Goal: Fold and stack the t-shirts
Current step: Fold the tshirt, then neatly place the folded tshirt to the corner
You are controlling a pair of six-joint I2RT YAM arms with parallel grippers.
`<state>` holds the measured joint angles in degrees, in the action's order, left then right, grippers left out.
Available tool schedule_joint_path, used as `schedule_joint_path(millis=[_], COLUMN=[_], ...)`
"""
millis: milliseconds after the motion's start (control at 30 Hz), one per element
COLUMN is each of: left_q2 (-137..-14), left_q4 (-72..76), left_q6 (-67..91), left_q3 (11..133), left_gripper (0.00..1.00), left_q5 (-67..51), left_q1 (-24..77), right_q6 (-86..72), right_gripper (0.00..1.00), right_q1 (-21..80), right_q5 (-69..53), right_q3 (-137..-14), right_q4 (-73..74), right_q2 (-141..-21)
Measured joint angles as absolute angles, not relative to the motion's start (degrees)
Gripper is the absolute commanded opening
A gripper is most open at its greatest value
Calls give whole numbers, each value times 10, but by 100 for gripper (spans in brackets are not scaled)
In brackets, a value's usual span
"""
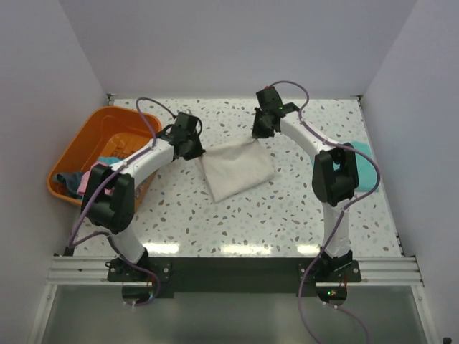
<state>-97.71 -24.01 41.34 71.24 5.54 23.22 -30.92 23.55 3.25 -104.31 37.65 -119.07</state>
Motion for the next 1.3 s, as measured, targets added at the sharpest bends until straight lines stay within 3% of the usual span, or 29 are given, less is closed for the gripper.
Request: schedule_joint_path(millis=[67, 100, 167, 200, 233, 567, 967, 1300], left_q2=[-998, -1008, -1024, -1030, -1035, -997, -747, -660], left_q4=[-239, -239, -239, -239, -239, -236, -211, -241], left_q6=[414, 414, 412, 410, 411, 418, 396, 397], left_q3=[722, 726, 734, 738, 741, 728, 486, 420], left_gripper=[0, 20, 57, 94, 100, 100, 100, 100], left_q5=[58, 59, 61, 62, 63, 70, 27, 33], left_q1=[228, 225, 220, 217, 213, 203, 203, 203], right_q6=[-309, -309, -310, -308, -304, -217, -52, -70], right_gripper=[9, 11, 42, 56, 98, 99, 99, 86], right_q1=[236, 236, 235, 235, 234, 229, 228, 228], right_q5=[33, 32, 29, 27, 23, -19, -40, -51], right_q3=[-1055, -1060, -1076, -1084, -1091, -1066, -966, -916], right_q4=[371, 368, 362, 360, 359, 337, 339, 311], right_q2=[-1213, -1221, -1244, -1253, -1262, -1243, -1205, -1219])
